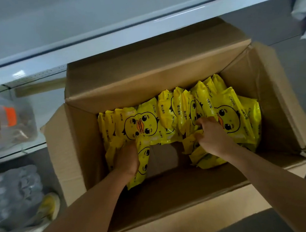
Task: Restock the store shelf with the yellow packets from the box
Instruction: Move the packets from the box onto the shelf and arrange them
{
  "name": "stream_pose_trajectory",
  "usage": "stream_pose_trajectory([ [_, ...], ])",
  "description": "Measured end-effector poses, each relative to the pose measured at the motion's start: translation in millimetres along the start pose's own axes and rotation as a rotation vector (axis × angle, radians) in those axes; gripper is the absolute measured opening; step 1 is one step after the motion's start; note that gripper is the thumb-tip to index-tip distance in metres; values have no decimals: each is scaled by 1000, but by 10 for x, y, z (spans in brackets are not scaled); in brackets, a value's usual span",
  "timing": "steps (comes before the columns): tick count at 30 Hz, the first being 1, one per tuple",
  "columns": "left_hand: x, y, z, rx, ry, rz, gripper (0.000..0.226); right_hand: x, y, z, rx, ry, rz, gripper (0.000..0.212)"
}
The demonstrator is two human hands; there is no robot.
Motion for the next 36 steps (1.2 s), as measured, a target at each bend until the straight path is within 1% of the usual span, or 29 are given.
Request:
stream_pose_trajectory([
  [3, -83, -43, -219, -34, -37, 23, 31, 32, -4, -51, -26, 3, 5, 41],
  [8, -204, -61, -665, -136, -87, 86, 16, 133, 21, -135, -59, -5, -7, 42],
  [12, -196, -46, -916, -212, -112, 92, 16, 311, 156, -66, -96, 6, -60, 45],
  [16, -118, 27, -1000, -229, -116, 91, 17, 499, 367, 131, -120, -15, -88, 49],
  [18, -106, 47, -1019, -221, -101, 94, 19, 565, 464, 235, -130, -87, -51, 56],
  [20, -108, 64, -1023, -223, -74, 103, 22, 583, 584, 354, -132, -217, 29, 66],
  [21, -106, 75, -1022, -229, -62, 104, 23, 584, 645, 419, -147, -285, 76, 67],
  [22, -104, 84, -1024, -236, -55, 103, 24, 586, 709, 481, -186, -348, 115, 63],
  [23, -95, 97, -1023, -243, -52, 103, 24, 598, 763, 528, -247, -393, 139, 54],
  [24, -85, 103, -1023, -247, -53, 103, 25, 618, 796, 557, -310, -420, 146, 42],
  [25, -74, 111, -1022, -248, -57, 107, 26, 637, 808, 567, -333, -435, 142, 31],
  [26, -63, 113, -1026, -249, -64, 113, 26, 643, 809, 562, -332, -421, 128, 23],
  [28, -31, 109, -1043, -245, -92, 119, 25, 619, 776, 505, -326, -332, 81, 20],
  [30, 8, 83, -1074, -245, -118, 113, 20, 623, 639, 417, -403, -273, -47, 18],
  [31, 28, 63, -1094, -253, -124, 112, 18, 659, 549, 386, -457, -270, -148, 21],
  [33, 70, 5, -1125, -272, -143, 108, 17, 709, 413, 417, -505, -331, -320, 34],
  [36, 157, -106, -1155, -302, -194, 77, 11, 743, 367, 490, -493, -419, -457, 44],
])
Point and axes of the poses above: each hand's wrist, its own y-axis towards the middle knuckle, its own z-axis out of the palm, x = y × z, the point moved 4 cm from there along y, towards the middle knuckle, and after that the axes turned 5 degrees about x, right-handed, at the moved point
